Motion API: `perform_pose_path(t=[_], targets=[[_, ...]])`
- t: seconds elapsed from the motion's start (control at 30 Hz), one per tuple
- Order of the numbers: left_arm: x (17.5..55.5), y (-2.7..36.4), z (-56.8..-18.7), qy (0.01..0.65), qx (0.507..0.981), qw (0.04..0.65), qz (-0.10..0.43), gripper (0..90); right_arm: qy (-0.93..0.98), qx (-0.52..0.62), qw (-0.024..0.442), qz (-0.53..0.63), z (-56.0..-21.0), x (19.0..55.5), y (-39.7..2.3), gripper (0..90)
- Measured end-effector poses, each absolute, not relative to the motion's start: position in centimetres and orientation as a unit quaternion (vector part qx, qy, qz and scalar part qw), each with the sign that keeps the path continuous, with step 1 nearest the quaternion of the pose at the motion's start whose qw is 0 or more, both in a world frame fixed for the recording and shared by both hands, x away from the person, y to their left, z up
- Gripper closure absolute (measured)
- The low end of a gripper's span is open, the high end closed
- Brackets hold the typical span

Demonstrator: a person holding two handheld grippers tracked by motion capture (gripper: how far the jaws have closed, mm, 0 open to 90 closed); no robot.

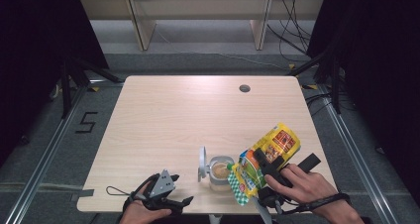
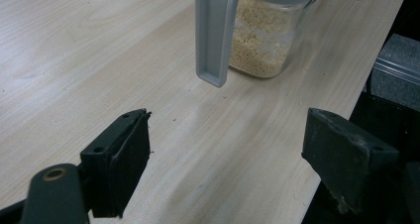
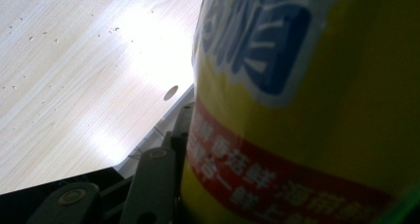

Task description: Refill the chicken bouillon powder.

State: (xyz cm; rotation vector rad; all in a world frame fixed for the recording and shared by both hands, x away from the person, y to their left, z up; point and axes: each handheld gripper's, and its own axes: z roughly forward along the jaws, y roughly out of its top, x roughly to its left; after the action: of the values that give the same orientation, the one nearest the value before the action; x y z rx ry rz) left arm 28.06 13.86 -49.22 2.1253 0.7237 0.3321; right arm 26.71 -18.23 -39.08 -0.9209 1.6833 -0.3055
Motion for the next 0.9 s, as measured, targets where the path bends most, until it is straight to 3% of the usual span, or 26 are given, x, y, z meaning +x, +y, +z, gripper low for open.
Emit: perform_pose_path(t=[0.9], targets=[[28.14, 13.79, -49.38, 0.291, 0.845, 0.428, 0.135, 18.1, 0.712, -0.395, 0.565, -0.133, -39.06, 26.69, -18.36, 63.3]])
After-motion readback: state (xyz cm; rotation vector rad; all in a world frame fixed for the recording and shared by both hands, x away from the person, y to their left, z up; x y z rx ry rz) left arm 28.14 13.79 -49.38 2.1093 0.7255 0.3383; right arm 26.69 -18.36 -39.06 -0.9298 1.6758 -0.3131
